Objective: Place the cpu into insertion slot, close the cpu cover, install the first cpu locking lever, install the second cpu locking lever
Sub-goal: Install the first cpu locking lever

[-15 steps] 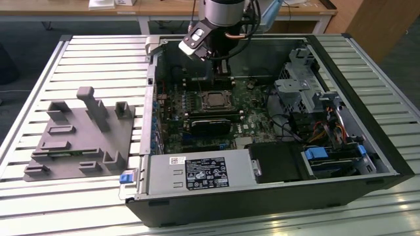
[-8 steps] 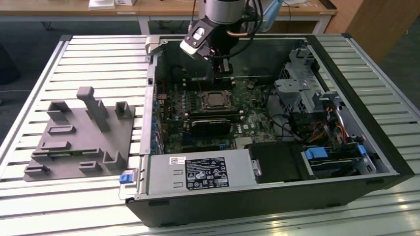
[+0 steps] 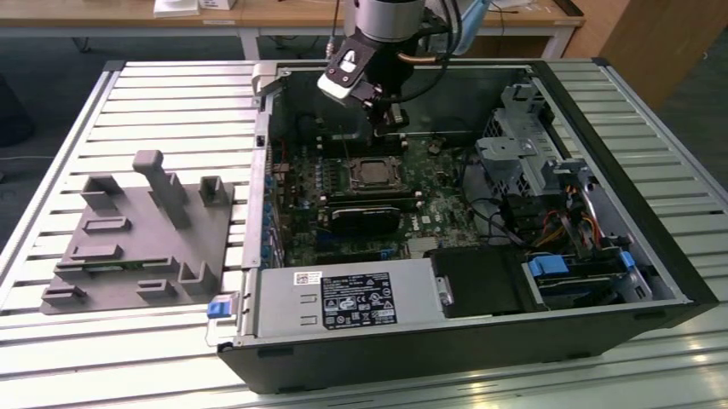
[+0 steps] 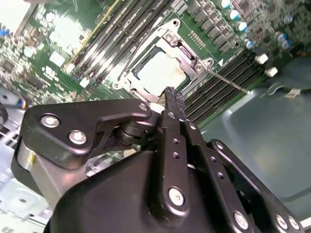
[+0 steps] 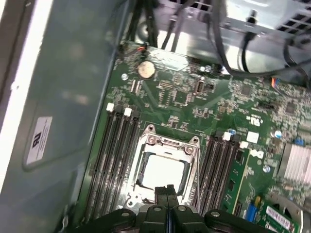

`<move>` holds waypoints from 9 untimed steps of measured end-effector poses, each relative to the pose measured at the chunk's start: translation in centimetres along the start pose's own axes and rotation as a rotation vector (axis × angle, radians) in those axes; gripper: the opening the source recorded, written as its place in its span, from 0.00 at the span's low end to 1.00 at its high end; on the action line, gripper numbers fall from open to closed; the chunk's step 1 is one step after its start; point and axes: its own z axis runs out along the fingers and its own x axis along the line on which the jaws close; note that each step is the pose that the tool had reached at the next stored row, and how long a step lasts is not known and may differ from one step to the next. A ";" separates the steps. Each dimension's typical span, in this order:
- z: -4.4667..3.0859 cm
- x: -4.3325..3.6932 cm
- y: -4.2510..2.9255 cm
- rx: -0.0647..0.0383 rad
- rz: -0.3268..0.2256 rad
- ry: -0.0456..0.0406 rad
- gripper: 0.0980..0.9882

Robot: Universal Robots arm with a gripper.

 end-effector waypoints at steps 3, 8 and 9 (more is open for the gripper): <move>0.00 0.00 0.00 0.001 -0.053 0.0007 0.02; 0.00 0.00 0.00 0.001 -0.136 0.0018 0.02; 0.00 0.00 0.00 0.001 -0.152 0.0020 0.02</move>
